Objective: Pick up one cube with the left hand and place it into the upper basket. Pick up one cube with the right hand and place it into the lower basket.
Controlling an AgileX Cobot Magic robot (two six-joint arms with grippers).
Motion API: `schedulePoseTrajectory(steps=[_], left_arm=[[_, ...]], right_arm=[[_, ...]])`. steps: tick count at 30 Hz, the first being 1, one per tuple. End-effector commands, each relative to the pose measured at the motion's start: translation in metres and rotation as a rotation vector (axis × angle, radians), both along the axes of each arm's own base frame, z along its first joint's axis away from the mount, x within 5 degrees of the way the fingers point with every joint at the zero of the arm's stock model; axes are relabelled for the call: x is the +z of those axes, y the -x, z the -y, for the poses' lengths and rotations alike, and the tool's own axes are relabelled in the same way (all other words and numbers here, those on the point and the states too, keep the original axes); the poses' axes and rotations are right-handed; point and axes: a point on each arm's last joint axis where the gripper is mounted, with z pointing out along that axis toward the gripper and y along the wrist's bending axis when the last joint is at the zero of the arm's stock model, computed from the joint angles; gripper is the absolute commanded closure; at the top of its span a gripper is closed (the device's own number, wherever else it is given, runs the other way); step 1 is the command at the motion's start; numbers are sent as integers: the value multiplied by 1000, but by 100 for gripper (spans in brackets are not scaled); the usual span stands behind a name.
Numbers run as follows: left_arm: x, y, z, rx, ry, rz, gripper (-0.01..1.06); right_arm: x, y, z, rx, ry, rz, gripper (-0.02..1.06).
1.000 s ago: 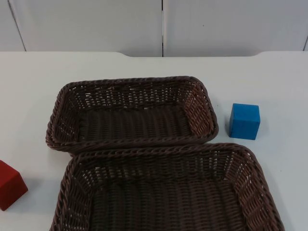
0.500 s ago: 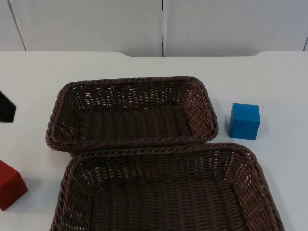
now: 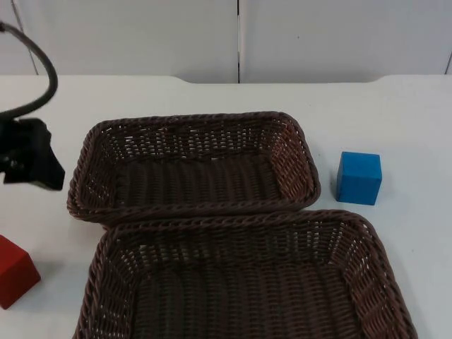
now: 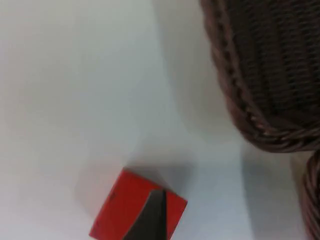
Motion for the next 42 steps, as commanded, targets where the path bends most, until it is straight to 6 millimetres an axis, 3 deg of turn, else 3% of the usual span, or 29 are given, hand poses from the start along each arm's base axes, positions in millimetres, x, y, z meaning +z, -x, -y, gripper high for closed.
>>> schedulePoseTrajectory(steps=[1,17,25,29,31,42], left_arm=[[-2,-4,2,17,1,5,18],[-5,-8,2,36,6,1,18],[-5,-6,2,18,2,-15,18],[-1,-6,12,-33,13,3,18],[0,-6,15,-46,11,13,18],[-1,-7,14,-55,-10,9,18]], right_arm=[[-1,-1,0,2,5,8,-1],[0,-1,0,5,10,13,-1],[24,-7,-2,14,2,83,-1],[36,-26,-4,18,18,7,-1],[46,-47,-6,20,23,-38,-1],[68,-112,-14,27,31,-88,-1]])
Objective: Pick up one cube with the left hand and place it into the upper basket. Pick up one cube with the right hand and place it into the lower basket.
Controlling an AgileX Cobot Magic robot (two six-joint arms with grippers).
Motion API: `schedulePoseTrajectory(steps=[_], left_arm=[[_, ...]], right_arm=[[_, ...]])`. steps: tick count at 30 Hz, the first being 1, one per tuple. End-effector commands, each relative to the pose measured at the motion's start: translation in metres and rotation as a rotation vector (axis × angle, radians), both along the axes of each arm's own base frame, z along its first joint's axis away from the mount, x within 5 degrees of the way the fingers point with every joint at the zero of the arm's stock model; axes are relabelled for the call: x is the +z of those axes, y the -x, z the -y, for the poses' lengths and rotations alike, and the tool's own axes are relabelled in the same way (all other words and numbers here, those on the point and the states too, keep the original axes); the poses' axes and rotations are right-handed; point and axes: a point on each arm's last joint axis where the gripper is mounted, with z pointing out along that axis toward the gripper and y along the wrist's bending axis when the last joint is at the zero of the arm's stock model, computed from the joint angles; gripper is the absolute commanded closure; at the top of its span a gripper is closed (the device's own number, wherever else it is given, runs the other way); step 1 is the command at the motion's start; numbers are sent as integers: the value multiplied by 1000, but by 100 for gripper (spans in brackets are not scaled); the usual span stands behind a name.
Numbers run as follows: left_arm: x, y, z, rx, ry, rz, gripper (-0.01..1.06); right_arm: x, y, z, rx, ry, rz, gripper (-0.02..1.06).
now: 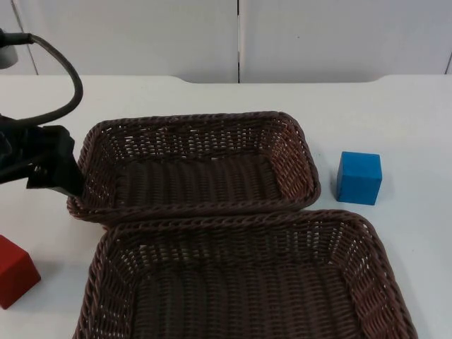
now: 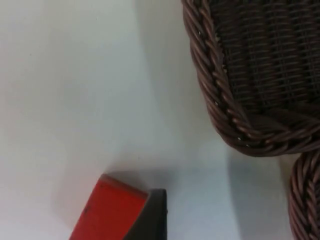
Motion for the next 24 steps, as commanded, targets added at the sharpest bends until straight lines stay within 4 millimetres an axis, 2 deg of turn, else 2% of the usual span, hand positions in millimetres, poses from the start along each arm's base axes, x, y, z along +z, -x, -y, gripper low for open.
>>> schedulePoseTrajectory(steps=[1,4,7,14,19,24], left_arm=[[2,-1,1,-6,-13,9,18],[2,-1,-2,-7,-39,10,18],[1,-2,-14,33,-73,7,18],[0,-2,-34,33,-110,-19,18],[-2,-2,-38,-22,-152,-17,18],[-19,-5,-40,-86,-196,-87,18]], right_arm=[[6,-11,-1,4,5,10,-1],[11,-22,-2,5,9,-8,-1],[17,-38,-4,27,42,-30,-1],[12,-54,-6,35,58,-53,-1],[13,-59,-7,37,56,-24,-1],[15,-60,-7,37,56,1,-1]])
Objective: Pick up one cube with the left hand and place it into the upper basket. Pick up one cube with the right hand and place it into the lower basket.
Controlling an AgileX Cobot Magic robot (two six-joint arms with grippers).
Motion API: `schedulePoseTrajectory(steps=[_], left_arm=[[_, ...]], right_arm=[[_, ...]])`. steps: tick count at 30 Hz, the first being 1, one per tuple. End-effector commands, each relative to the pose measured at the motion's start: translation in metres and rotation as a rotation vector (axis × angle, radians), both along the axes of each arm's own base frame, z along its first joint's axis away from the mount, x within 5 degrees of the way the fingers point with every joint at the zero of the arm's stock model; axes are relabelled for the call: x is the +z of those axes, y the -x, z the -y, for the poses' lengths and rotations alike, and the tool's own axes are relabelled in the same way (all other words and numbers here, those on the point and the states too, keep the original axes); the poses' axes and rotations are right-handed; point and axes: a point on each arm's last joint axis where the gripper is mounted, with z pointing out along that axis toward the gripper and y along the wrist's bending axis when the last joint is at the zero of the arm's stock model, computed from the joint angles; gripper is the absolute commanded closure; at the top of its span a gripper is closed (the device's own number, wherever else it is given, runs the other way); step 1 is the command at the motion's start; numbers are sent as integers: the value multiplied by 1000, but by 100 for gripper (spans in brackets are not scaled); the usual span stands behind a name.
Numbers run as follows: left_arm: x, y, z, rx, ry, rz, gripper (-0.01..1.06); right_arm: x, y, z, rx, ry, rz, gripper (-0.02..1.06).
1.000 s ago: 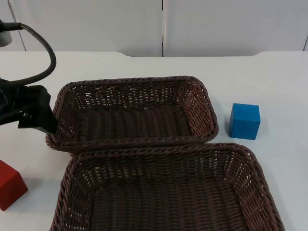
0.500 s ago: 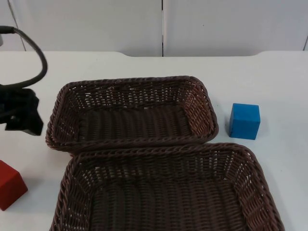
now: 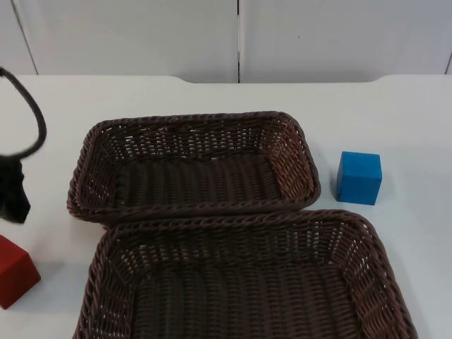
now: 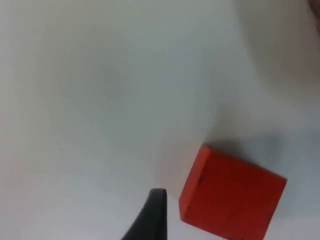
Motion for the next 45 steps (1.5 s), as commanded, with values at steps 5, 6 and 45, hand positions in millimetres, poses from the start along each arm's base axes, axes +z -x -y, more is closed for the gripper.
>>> schedulePoseTrajectory(steps=[5,6,45], left_arm=[[-27,-5,-2,-78,-35,-105,18],[-32,-6,-2,-90,-38,-124,18],[-95,-15,-6,-55,-69,-240,105]], right_arm=[[4,-1,1,1,6,24,-1],[4,-1,1,1,6,26,-1],[4,0,0,1,-1,15,-1]])
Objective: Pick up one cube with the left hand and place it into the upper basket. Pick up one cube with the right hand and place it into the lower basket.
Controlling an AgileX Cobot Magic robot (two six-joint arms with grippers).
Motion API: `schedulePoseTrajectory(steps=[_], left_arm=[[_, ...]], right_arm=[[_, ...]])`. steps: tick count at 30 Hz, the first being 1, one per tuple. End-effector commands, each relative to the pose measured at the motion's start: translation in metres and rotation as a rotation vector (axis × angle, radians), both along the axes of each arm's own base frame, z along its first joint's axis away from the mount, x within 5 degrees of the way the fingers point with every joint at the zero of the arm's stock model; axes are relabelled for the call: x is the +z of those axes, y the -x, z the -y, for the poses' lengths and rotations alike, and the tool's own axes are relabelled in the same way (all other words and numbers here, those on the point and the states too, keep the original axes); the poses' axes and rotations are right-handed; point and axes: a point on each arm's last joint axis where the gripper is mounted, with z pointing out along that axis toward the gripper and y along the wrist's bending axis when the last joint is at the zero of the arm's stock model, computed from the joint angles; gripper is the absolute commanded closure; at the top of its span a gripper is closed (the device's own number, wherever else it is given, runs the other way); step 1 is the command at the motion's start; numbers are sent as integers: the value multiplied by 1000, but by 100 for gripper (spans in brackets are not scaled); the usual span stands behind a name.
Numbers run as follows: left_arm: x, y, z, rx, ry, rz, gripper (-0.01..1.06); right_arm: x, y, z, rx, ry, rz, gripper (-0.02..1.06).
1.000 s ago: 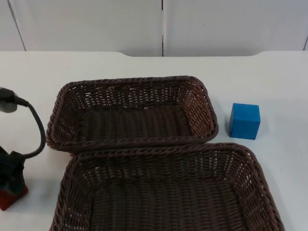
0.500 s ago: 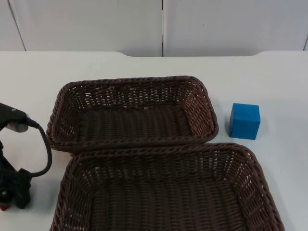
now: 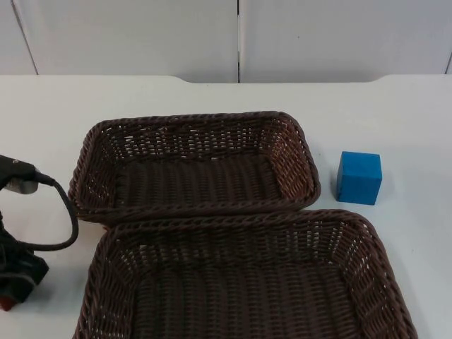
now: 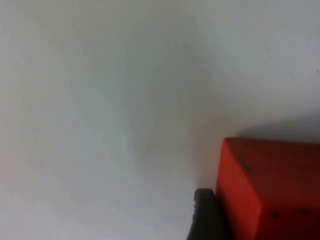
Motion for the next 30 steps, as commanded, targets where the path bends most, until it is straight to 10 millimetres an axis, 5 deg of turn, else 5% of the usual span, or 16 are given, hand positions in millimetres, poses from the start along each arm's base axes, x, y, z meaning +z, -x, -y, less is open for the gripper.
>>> schedulePoseTrajectory(steps=[1,16,30], left_arm=[[4,2,-2,50,8,-17,105],[94,4,-1,133,55,306,105],[99,5,0,161,79,323,105]], right_arm=[[3,0,0,0,-3,14,-1],[3,0,0,-1,-3,11,-1],[4,1,2,-4,24,14,-1]])
